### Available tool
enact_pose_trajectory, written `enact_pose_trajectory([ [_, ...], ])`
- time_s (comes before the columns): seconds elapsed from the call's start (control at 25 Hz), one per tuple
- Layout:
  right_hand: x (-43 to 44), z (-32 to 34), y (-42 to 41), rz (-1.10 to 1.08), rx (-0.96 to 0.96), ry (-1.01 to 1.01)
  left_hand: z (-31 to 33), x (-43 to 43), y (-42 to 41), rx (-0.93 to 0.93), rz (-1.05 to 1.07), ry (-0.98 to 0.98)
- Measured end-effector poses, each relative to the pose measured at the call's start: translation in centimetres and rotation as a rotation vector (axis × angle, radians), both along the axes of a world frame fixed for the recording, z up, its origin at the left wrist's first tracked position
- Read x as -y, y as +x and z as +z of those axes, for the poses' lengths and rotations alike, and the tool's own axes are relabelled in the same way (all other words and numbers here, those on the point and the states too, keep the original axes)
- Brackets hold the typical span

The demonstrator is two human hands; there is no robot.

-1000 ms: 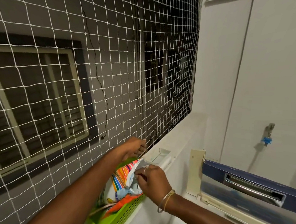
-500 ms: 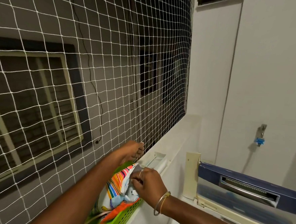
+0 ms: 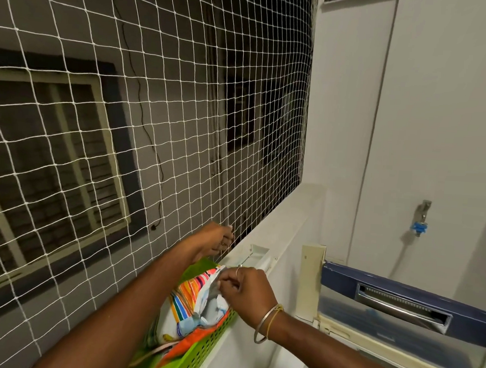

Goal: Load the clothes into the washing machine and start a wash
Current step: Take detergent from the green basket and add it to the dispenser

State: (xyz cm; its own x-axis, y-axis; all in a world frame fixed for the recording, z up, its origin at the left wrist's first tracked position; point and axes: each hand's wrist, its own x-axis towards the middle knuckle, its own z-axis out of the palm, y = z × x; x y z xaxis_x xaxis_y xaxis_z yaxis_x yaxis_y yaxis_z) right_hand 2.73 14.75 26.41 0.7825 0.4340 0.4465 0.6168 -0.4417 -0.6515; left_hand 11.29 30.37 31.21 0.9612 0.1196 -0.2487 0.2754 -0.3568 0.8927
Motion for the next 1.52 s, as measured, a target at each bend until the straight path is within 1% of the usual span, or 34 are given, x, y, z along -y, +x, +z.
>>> enact_pose_trajectory([
  [0.12, -0.3, -0.5, -0.3, 0.046, 0.146, -0.128, -0.1, -0.2, -0.1, 0.01, 0.011, -0.022],
  [0.16, -0.4, -0.6, -0.5, 0.052, 0.164, -0.149, -0.2, -0.2, -0.2, 0.014, 0.018, -0.026],
  [0.44, -1.9, -0.7, -0.7, -0.037, -0.055, -0.09, -1.6, 0.2, -0.3, -0.014, -0.009, -0.047],
  [0.72, -1.4, -0.2, -0.3, -0.063, -0.135, 0.007, -2.4, 0.2, 0.2, -0.016, 0.007, -0.059],
  [0.8, -1.0, 0.1, -0.4, -0.075, -0.081, -0.003, -2.1, 0.1, -0.1, -0.008, -0.006, -0.085],
  [0.84, -0.8, 0.2, -0.4, -0.088, -0.017, -0.041, -1.9, 0.1, -0.3, -0.002, -0.001, -0.087],
  [0.96, -0.7, 0.1, -1.0, -0.072, 0.27, -0.197, -1.4, 0.3, -0.9, 0.014, 0.008, -0.082],
  [1.0, -0.9, -0.1, -1.2, -0.052, 0.313, -0.244, -1.5, 0.3, -1.0, 0.01, 0.008, -0.084],
  [1.04, -1.2, -0.3, -1.2, -0.04, 0.312, -0.272, -1.5, 0.3, -1.0, 0.006, 0.008, -0.08],
  [1.12, -1.9, -0.5, -1.2, -0.06, 0.232, -0.287, -1.5, 0.2, -1.1, -0.001, 0.004, -0.066],
  [1.28, -2.5, -0.3, -1.3, -0.152, 0.018, -0.193, -1.4, 0.5, -0.9, -0.008, -0.007, -0.055],
  [1.52, -2.5, 0.4, -1.0, -0.185, -0.179, -0.09, -1.6, 1.0, -0.9, 0.002, -0.027, -0.05],
])
